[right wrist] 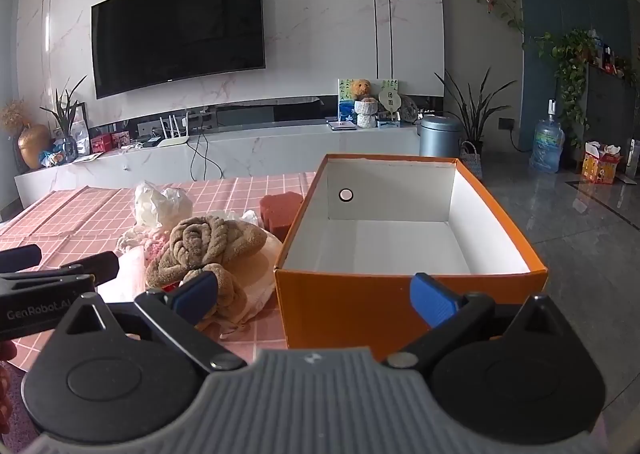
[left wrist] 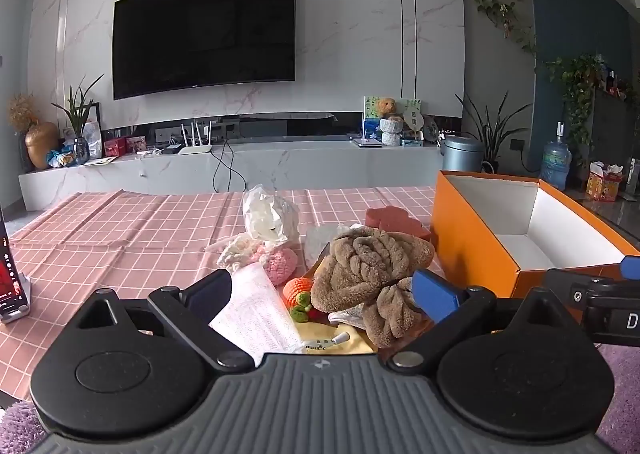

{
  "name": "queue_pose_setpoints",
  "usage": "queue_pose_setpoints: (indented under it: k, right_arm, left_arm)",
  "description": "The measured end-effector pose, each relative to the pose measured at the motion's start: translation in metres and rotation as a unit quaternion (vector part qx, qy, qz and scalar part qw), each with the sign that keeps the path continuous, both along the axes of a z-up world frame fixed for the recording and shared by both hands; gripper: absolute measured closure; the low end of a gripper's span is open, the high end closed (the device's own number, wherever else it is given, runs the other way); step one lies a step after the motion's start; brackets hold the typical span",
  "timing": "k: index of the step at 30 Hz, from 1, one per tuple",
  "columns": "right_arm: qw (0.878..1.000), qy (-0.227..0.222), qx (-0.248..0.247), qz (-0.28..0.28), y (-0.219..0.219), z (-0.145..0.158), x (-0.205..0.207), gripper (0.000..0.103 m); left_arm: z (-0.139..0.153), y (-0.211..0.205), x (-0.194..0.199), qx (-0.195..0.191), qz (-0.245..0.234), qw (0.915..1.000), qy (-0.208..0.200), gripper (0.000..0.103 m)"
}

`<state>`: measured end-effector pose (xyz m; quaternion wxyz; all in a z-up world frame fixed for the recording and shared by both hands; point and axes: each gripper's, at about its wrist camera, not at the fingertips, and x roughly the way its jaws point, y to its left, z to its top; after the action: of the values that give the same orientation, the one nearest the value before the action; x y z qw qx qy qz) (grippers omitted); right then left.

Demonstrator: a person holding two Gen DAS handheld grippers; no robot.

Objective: Organize soft objects

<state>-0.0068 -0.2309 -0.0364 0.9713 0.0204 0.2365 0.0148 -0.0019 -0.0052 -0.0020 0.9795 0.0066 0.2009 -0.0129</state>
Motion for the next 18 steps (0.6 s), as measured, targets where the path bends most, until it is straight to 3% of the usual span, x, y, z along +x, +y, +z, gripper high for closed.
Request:
queue_pose_setpoints:
  k: [18]
  right_arm:
    - [1.000,0.004,-0.002,-0.001,0.0002,-0.0019,-0.0003,0.003]
  left_arm:
    - [-0.0018,0.0043,0.0008,-0.006,0.006,0.9999,0.009,0.000]
